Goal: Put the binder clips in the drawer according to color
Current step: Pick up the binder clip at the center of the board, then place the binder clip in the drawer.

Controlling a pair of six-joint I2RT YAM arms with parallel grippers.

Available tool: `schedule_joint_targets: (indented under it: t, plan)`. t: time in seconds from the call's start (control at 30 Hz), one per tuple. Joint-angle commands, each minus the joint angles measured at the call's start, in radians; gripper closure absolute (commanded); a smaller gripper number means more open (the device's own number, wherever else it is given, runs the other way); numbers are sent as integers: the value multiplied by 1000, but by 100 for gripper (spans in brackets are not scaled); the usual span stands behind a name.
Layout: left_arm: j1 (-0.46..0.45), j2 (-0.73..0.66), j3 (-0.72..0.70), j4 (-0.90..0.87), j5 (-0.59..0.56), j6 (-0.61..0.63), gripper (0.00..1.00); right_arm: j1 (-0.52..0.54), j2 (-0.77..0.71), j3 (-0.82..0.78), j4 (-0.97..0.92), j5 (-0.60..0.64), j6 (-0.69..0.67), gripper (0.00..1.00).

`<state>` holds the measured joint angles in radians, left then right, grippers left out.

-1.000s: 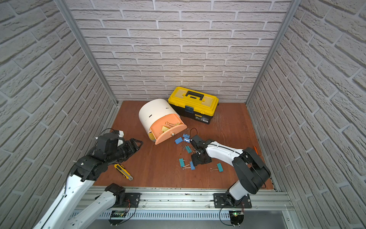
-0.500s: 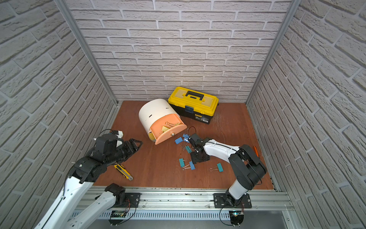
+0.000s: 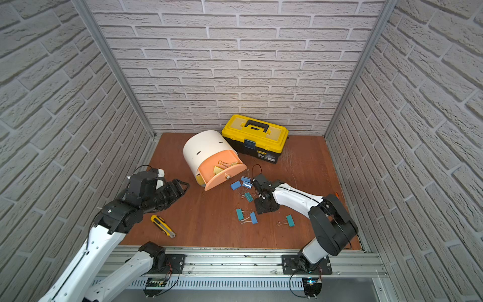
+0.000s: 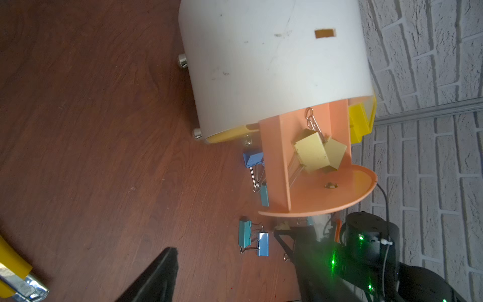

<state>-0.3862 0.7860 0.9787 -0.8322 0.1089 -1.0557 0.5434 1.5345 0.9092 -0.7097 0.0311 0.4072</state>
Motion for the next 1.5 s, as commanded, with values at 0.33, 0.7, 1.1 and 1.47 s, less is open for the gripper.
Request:
schedule_joint_targets:
  t: [0.33, 0.7, 1.1, 1.47]
  plan:
    - [28, 211, 196, 113, 72, 111, 25, -103, -96, 290, -169, 19, -88, 55]
    - [45, 361, 318, 157, 158, 151, 25, -105, -6, 659, -286, -10, -138, 56]
    - [44, 435, 373, 185, 217, 157, 25, -48, 137, 995, -327, -115, -136, 56]
    - [45, 405, 340, 188, 198, 148, 25, 77, 312, 1264, -399, -125, -140, 57]
